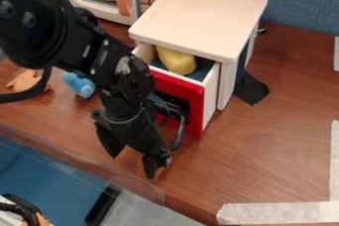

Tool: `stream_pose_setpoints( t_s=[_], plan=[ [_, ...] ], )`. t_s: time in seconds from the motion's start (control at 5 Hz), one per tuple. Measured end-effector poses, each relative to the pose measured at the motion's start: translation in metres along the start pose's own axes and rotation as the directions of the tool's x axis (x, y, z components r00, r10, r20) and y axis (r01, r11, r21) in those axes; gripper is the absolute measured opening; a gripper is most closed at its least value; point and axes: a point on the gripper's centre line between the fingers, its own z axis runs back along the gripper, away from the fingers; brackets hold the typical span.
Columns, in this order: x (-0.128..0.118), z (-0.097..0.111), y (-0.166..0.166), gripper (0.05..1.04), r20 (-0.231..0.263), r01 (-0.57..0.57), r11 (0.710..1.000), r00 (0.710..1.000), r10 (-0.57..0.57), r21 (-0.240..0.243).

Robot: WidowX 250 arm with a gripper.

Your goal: Close the drawer

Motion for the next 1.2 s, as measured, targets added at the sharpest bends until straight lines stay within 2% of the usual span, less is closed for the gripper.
stream_pose_setpoints(
  t_s=[1.2],
  plan=[
    [0.037, -0.007, 0.012, 1.000, 0.008, -0.020, 1.000, 1.000, 0.020, 0.009]
  ],
)
